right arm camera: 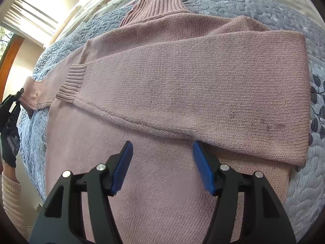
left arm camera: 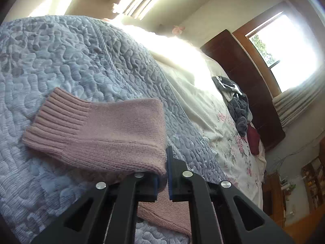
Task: Fold small clothes
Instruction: 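Grasp the cuff of the other pink sleeve with the left gripper, then fold the held sleeve across the body over the first sleeve, release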
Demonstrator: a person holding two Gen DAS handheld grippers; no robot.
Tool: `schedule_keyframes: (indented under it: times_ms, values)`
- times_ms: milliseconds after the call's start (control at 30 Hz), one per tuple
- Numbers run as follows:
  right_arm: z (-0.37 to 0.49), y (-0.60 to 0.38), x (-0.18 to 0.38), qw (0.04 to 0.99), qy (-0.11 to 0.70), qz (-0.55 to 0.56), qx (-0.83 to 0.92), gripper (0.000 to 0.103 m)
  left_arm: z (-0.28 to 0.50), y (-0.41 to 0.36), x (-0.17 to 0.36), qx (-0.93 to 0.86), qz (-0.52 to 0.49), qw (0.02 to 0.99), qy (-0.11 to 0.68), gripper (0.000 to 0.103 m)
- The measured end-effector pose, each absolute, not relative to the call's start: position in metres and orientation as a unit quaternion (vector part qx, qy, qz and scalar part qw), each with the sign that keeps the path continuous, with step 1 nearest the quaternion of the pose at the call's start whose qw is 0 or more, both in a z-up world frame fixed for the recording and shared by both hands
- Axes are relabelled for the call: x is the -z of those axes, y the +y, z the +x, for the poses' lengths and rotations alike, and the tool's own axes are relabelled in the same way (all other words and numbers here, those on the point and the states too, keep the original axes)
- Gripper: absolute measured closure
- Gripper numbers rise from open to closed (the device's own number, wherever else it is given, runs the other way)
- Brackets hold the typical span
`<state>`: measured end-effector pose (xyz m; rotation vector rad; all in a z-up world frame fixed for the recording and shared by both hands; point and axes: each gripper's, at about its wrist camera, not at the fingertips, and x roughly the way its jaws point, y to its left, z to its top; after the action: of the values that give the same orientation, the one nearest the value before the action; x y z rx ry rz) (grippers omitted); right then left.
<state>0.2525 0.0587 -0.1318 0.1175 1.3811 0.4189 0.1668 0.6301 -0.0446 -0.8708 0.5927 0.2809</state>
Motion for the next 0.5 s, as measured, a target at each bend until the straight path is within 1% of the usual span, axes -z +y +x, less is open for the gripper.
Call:
schedule_keyframes:
  times_ms: [267, 500]
  values:
    - [0.249, 0.043, 0.126, 0.757, 0.625, 0.058, -0.181, 0.042, 0.201, 0.522, 0.016, -0.053, -0.358, 0.887, 0.287, 0.097]
    - [0.247, 0.035, 0.126, 0.759, 0.623, 0.065, -0.180, 0.042, 0.225, 0.421, 0.024, 0.014, -0.330, 0.892, 0.309, 0.097]
